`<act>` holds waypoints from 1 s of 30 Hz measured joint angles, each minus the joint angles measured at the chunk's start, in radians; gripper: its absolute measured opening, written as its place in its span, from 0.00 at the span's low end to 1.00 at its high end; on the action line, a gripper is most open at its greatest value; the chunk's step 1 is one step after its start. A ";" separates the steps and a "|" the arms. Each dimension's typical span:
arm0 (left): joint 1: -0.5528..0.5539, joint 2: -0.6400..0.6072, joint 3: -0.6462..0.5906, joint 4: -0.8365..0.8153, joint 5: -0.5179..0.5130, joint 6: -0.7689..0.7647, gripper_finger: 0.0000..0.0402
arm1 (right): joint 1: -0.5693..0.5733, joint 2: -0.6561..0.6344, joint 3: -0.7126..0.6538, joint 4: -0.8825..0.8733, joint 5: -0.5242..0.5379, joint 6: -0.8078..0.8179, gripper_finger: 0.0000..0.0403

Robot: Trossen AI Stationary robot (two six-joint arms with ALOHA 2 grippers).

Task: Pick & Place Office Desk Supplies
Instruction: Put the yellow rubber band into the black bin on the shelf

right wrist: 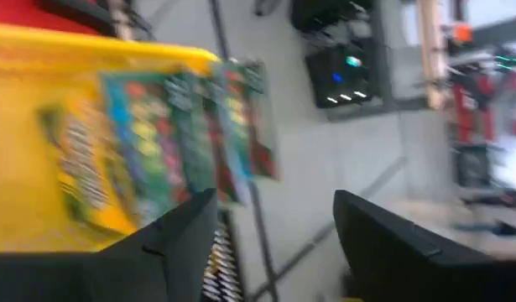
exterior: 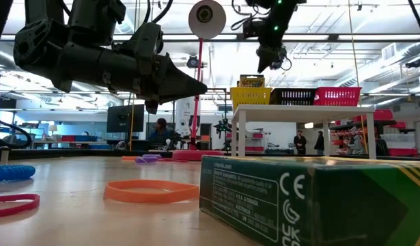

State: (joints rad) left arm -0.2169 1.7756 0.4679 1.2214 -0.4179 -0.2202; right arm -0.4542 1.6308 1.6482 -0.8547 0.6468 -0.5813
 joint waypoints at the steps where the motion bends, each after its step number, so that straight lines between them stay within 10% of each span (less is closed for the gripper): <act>1: 0.000 0.000 0.000 -0.003 0.000 0.000 0.02 | 0.011 -0.018 0.000 -0.010 0.009 0.001 0.56; 9: 0.002 0.000 0.000 -0.023 0.000 0.000 0.02 | 0.118 -0.292 -0.196 0.057 -0.324 0.151 0.04; 21: 0.002 0.000 0.000 -0.053 0.000 0.007 0.02 | 0.474 -0.727 -0.969 0.600 -0.338 0.509 0.03; 30: 0.002 0.000 0.000 -0.047 0.000 0.034 0.02 | 0.730 -0.719 -1.126 0.557 -0.308 0.774 0.02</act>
State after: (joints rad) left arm -0.2148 1.7756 0.4683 1.1740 -0.4179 -0.1864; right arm 0.2757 0.9119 0.5219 -0.2976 0.3387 0.1929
